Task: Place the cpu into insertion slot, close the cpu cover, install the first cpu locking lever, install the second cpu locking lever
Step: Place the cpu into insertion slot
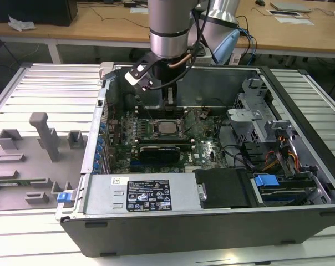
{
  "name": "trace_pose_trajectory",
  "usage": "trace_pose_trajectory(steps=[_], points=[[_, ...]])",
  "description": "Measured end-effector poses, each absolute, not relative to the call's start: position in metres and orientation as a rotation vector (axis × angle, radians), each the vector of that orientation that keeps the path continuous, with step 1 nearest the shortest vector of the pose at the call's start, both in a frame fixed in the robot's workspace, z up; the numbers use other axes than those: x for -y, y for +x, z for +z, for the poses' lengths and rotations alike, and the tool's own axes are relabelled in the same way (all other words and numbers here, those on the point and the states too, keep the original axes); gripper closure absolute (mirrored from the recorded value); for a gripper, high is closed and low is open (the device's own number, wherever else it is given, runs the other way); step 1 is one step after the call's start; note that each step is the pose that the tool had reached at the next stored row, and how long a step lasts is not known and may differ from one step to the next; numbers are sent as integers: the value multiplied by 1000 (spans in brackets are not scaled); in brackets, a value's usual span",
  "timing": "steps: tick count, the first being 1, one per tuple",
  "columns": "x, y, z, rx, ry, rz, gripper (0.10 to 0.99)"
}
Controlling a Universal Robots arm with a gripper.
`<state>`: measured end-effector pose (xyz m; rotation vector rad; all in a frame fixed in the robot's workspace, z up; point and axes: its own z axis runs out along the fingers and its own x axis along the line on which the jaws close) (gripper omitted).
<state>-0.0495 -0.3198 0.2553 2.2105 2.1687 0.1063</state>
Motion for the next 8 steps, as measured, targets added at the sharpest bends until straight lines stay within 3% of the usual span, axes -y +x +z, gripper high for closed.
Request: trace_pose_trajectory(steps=[8], points=[[320, -49, 258, -2167, 2212, 106, 980]])
